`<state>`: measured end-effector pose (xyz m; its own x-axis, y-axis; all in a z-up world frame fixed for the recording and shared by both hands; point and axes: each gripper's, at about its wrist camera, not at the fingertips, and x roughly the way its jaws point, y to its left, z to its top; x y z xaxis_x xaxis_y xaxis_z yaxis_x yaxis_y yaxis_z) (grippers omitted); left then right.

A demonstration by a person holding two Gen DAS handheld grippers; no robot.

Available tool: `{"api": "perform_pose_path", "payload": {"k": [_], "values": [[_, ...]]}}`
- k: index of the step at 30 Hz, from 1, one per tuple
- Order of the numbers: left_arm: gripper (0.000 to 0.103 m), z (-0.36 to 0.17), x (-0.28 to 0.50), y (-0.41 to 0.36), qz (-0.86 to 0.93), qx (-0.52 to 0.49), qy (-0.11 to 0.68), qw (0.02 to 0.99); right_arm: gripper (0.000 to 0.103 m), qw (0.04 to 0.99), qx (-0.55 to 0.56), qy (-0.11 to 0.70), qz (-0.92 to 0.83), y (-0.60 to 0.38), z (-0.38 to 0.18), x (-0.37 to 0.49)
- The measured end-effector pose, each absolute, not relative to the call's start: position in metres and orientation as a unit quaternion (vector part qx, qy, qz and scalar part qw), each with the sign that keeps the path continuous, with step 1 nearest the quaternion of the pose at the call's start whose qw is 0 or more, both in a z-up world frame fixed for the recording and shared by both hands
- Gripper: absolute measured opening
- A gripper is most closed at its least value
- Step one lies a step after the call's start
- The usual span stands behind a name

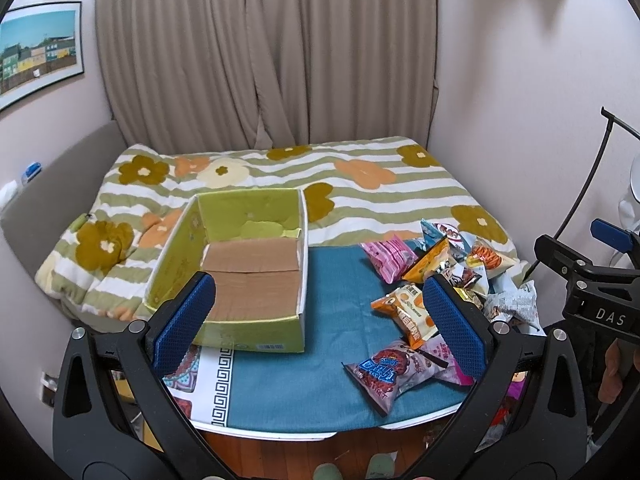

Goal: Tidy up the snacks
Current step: 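Grasp the chocolate sponge bag with the left tool while the right tool grasps the purple potato chip bag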

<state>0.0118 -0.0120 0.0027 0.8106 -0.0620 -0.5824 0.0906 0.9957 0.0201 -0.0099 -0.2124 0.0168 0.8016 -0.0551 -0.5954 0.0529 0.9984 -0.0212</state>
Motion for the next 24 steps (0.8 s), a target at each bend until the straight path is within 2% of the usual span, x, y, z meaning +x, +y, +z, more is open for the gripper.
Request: {"api": "perform_pose_path", "payload": {"k": [6,16,24], "values": [[0.103,-0.016,0.033,-0.018,-0.094,0.045,0.343,0.934,0.103,0.938,0.016,0.342,-0.051,-0.218,0.004,-0.006],[0.103,-0.116,0.068,-0.05,-0.222,0.096,0.44,0.865,0.103,0.892,0.061,0.431,-0.12,-0.243,-0.064,-0.013],[0.103,-0.193,0.082,-0.085,-0.256,0.151,0.485,0.823,0.103,0.854,0.114,0.492,-0.128,-0.274,-0.131,-0.017]]}}
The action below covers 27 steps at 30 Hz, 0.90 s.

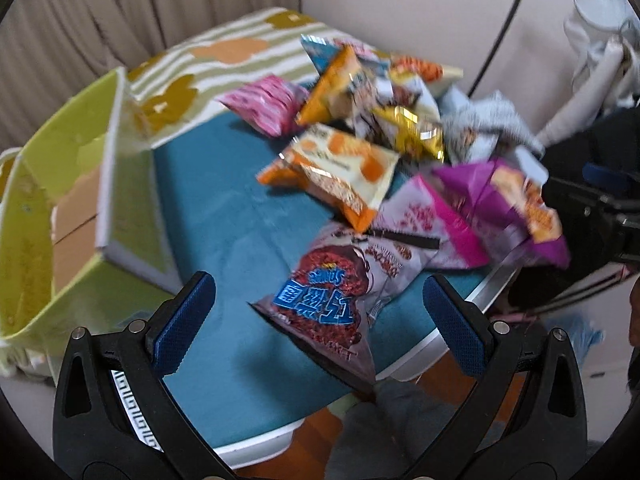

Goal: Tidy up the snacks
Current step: 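Grasp the chocolate sponge bag with the left tool while the right tool grasps the purple potato chip bag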

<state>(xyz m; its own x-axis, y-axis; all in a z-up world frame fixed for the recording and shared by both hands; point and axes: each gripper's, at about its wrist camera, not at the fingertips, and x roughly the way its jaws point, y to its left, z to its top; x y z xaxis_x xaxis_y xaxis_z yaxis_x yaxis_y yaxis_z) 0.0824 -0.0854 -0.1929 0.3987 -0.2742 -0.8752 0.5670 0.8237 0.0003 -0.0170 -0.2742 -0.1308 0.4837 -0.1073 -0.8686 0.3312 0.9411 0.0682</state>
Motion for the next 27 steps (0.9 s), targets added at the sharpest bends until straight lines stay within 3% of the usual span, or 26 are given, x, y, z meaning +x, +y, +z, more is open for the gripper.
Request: {"api": "perform_pose_path", "payload": {"k": [13,19,27], "values": [[0.103,-0.268,0.1,-0.12,-0.238,0.216,0.536,0.78,0.103,0.802,0.257,0.536,-0.048,-0.313,-0.196,0.001],[0.102,-0.286,0.109,-0.123,-0.23,0.212,0.553,0.772,0.103,0.793,0.283,0.538,-0.038,-0.327,-0.2,0.005],[0.089,-0.296,0.115,-0.126,-0.222,0.204,0.57,0.764,0.103,0.779,0.277,0.561,-0.045,-0.33,-0.206,0.016]]}}
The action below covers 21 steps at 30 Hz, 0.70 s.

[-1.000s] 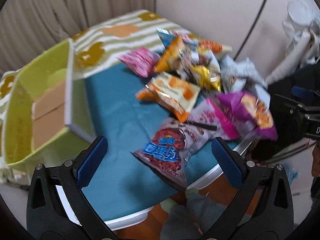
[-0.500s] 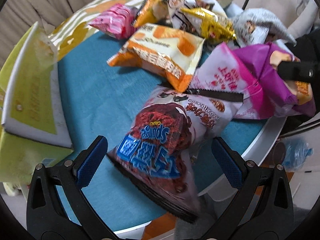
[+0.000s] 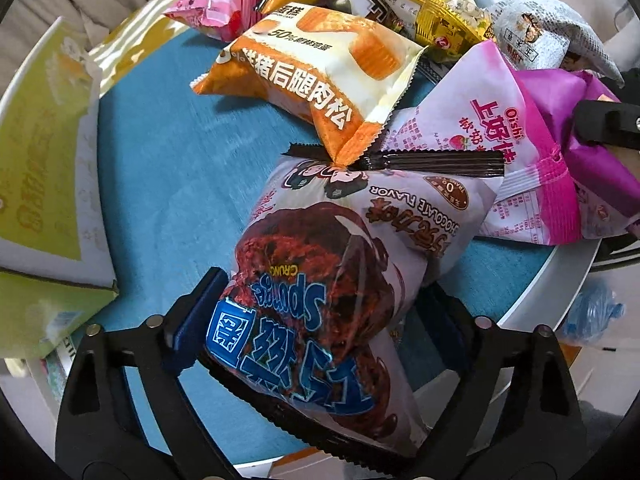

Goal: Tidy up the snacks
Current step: 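Grasp the chocolate sponge bag with the left tool while the right tool grasps the purple potato chip bag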

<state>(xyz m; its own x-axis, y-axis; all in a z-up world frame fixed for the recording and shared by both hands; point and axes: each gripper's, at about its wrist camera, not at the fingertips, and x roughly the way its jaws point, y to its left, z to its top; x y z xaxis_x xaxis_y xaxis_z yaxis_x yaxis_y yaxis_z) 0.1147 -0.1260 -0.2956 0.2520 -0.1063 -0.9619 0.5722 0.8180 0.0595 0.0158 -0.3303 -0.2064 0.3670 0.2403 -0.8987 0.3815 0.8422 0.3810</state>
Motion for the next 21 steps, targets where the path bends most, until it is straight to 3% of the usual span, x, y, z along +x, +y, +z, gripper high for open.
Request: {"api": "perform_pose_path", "payload": {"k": [7,9,15,21], "values": [[0.071,-0.288,0.107,-0.123,-0.213,0.194,0.57,0.77,0.103,0.775,0.259,0.574,-0.049,-0.327,-0.209,0.024],[0.066,-0.283,0.1,-0.122,-0.208,0.188,0.57,0.772,0.098,0.776,0.255,0.575,-0.048,-0.326,-0.209,0.024],[0.064,-0.272,0.092,-0.113,-0.198,0.177,0.57,0.777,0.08,0.782,0.256,0.566,-0.045,-0.324,-0.204,0.025],[0.064,-0.247,0.087,-0.101,-0.184,0.162,0.56,0.791,0.073,0.792,0.252,0.555,-0.033,-0.322,-0.189,0.024]]}}
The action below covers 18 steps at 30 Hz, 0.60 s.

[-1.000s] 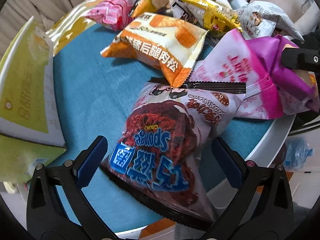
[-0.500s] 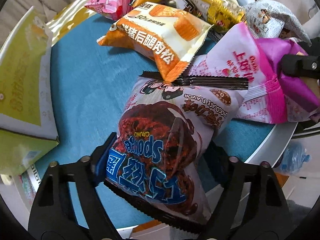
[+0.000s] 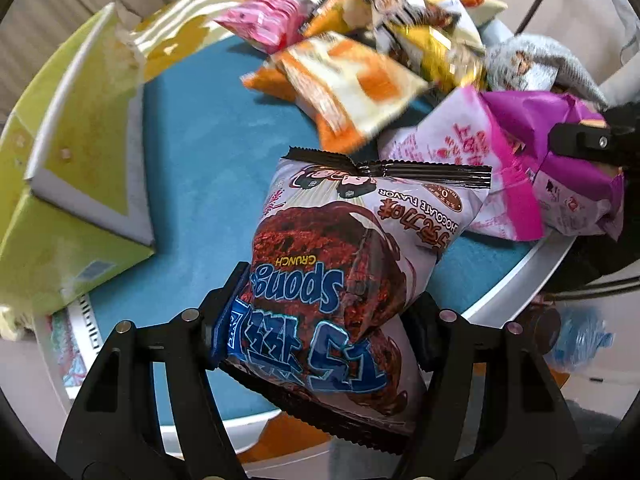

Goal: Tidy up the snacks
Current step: 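Grasp the chocolate sponge bag with the left tool while the right tool grasps the purple potato chip bag, then carry both bags over the yellow box and open both tools to drop them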

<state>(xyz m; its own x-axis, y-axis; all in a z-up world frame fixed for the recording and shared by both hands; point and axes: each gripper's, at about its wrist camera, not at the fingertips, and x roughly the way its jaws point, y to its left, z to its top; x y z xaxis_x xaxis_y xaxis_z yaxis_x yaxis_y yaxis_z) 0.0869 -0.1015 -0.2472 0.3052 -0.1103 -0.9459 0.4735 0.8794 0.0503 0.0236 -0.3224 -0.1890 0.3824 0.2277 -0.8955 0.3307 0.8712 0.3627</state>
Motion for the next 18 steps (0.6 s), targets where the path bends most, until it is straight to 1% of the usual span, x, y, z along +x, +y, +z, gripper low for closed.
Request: {"api": "perform_pose_path", "payload": {"k": [6,12,18], "values": [[0.064,-0.21,0.079,-0.092,-0.171,0.144,0.544,0.809,0.069,0.802,0.252,0.541,-0.008,-0.321,-0.168,0.024],[0.064,-0.175,0.077,-0.081,-0.142,0.113,0.525,0.831,0.069,0.815,0.24,0.527,0.036,-0.31,-0.143,0.031],[0.064,-0.145,0.087,-0.062,-0.093,0.077,0.508,0.853,0.069,0.83,0.208,0.508,0.097,-0.291,-0.117,0.059]]}}
